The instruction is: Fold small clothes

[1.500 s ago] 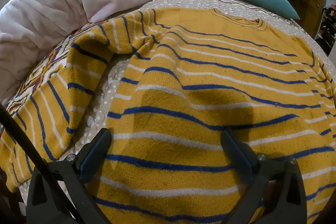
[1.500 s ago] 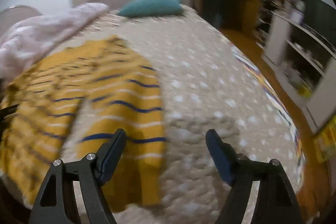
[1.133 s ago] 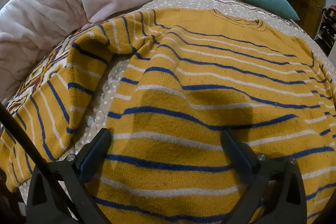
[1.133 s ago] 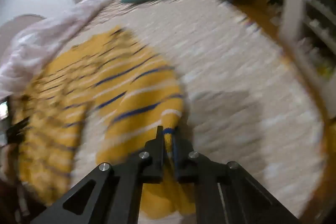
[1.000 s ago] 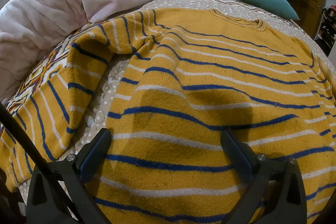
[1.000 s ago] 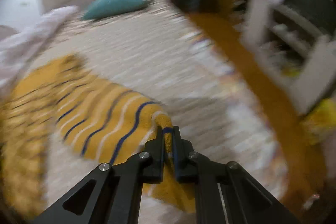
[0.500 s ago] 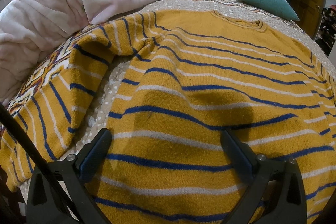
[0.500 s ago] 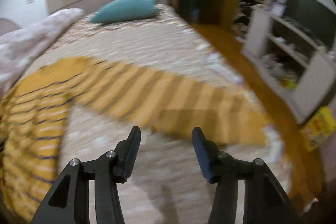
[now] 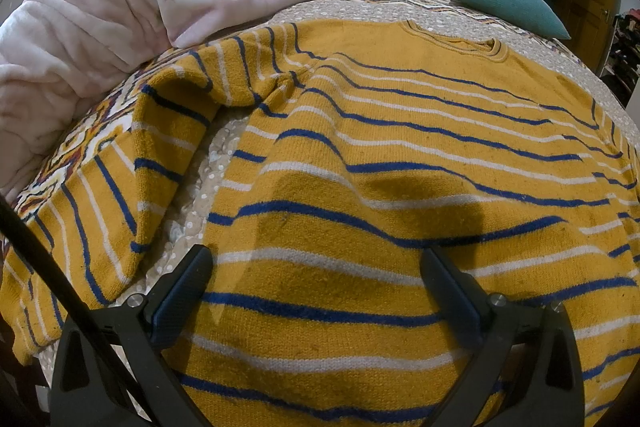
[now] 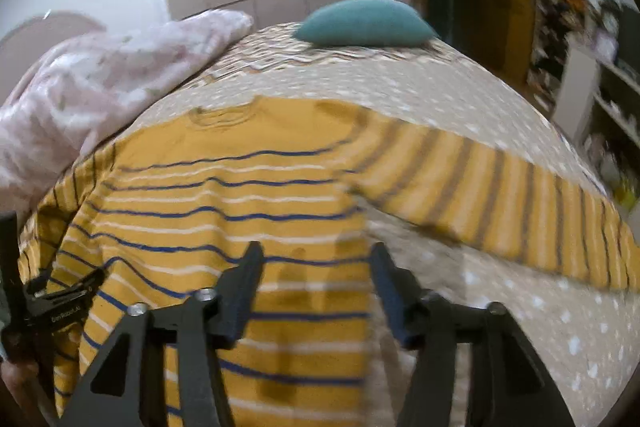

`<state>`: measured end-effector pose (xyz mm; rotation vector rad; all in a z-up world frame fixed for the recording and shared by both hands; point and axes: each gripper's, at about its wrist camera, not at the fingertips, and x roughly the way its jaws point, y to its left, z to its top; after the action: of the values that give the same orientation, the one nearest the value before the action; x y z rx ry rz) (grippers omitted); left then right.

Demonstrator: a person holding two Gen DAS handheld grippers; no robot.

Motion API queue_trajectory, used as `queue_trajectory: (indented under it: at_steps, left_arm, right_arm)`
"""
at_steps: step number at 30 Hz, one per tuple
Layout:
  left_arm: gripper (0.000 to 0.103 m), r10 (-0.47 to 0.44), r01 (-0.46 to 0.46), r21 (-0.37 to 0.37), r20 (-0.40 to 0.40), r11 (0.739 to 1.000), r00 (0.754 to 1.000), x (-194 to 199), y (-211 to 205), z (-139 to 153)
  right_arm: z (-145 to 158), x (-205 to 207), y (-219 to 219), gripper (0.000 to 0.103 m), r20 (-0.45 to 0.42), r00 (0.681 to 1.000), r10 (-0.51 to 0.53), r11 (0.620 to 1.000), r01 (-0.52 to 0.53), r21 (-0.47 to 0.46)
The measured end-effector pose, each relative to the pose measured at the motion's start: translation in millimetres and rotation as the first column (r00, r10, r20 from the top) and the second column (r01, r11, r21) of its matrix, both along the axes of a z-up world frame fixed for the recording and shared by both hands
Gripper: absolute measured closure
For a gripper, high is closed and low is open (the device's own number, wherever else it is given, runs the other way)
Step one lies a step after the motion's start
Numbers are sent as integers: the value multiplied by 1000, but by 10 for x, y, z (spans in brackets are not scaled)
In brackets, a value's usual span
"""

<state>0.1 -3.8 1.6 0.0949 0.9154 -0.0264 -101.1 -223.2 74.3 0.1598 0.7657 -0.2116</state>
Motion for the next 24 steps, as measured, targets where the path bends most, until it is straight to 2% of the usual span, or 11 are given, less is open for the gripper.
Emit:
queue_trajectory:
  at_steps: [2,5,8,9,11,17,19,20,21,23,24]
  left_arm:
    - [0,0,0,-1,0,1000,1000,-11,-11,-8]
    - [0,1,-1,6,8,1000,1000,-18,-15,-5]
    - [0,2,-3,35,30,999,1000,-30,-6,22]
    - [0,2,-2,10,9,1000,1000,-26,2,18]
    - [0,2,-2,11,4,1000,1000,-21,2,20]
    - [0,4,-5,54,27,999,1000,-42,-6,35]
    - [0,-11,10,29,13,1000,1000,-49,31,65]
    - [6,-28,28,7,-12,1000,1000,-55,70,113]
    - [16,-40,39,-12,-31,999,999,-103,115,179]
    - [19,-58,54,-112,-25,992,998,-248,320,372]
    - [19,-58,57,-164,2,985,998,-342,466,476]
  right_arm:
    - [-137,166,113,33,-44,997,58,998,-58,-1]
    - [-416,292,190,28,-107,991,78,997,-78,5]
    - [-423,278,212,25,-91,992,91,996,-90,12]
    - [-431,286,207,24,-91,992,92,996,-91,17]
    - [-427,270,209,23,-92,991,92,996,-91,12]
    - [-442,285,260,20,-113,990,83,994,-89,-56]
    - [-450,291,264,19,-116,990,79,994,-87,-64]
    - [-450,293,265,19,-118,990,79,994,-87,-66]
    - [-450,296,264,19,-119,990,79,994,-87,-67]
    - [-450,296,261,19,-119,990,80,994,-88,-67]
    - [-449,296,264,19,-119,990,80,994,-88,-67]
